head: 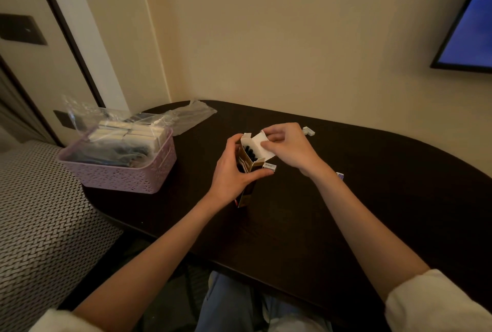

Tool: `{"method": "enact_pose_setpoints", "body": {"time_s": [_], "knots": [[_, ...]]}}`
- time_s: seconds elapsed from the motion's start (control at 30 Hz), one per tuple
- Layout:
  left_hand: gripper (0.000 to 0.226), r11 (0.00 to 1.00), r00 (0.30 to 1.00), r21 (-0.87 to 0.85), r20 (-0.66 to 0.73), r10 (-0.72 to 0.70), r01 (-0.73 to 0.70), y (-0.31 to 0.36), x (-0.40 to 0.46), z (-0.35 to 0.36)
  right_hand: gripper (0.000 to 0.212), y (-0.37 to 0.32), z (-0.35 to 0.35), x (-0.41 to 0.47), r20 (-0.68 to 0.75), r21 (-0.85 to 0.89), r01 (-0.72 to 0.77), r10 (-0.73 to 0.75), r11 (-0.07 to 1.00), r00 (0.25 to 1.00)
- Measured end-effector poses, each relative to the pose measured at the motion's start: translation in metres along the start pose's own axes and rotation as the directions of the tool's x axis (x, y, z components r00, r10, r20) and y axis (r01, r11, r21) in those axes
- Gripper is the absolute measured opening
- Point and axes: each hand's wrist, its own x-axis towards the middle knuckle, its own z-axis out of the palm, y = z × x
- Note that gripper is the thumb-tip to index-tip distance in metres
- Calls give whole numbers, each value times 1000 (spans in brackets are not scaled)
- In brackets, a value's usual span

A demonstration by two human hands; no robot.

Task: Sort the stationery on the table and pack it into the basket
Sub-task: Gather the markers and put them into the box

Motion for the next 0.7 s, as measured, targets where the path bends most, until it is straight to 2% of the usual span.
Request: {"method": "enact_pose_setpoints", "body": {"time_s": [0.17, 0.43, 0.7], "knots": [[73, 997, 999, -80, -37, -18, 15, 3, -2, -5, 37, 0, -1, 6, -14, 15, 7, -7, 1000, 1000], [56, 994, 998, -105, -53, -41, 35, 2, 1, -19, 37, -7, 4, 12, 33, 12, 40, -40, 999, 999], [50, 980, 992, -163, -40, -120, 112, -4, 2, -26, 38, -12, 14, 18, 82, -3, 25, -24, 1000, 996]]}}
